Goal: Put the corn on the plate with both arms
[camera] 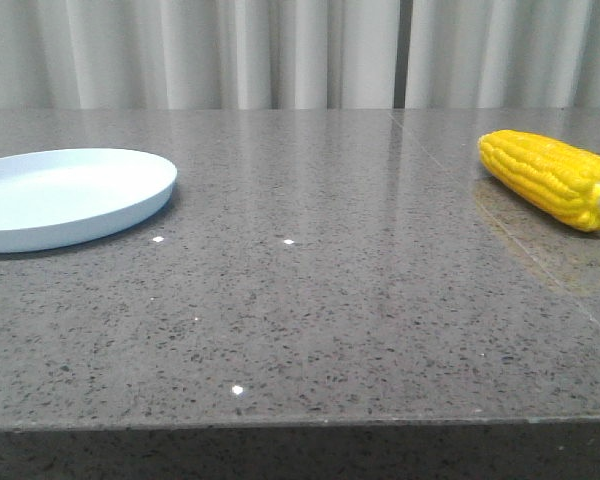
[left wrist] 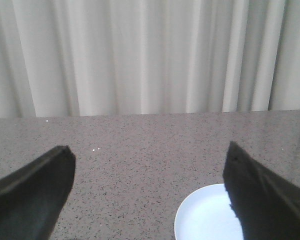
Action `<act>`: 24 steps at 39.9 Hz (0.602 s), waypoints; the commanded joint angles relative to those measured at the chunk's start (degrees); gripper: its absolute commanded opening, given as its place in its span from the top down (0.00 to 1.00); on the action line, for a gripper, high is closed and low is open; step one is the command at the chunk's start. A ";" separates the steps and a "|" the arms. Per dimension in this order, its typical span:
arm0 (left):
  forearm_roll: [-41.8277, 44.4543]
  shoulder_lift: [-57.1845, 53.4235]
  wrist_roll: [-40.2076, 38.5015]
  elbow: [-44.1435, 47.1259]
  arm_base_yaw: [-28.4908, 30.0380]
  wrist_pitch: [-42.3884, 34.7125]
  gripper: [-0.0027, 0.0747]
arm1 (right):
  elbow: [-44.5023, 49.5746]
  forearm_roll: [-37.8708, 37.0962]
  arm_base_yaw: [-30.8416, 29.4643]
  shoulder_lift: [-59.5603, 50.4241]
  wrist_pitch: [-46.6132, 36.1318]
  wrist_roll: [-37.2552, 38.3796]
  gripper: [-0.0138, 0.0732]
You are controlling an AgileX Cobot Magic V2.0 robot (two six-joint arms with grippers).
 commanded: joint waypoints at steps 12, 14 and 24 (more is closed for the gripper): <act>-3.40 15.54 0.00 -7.62 -0.19 5.95 0.16 | -2.05 0.29 -0.47 0.62 -5.07 -0.64 0.21; -3.42 20.52 0.00 -10.56 -0.19 10.90 0.19 | -2.05 0.29 -0.47 0.62 -5.07 -0.64 0.21; -3.42 39.43 1.89 -22.43 -1.18 25.12 0.38 | -2.05 0.29 -0.47 0.62 -5.07 -0.64 0.21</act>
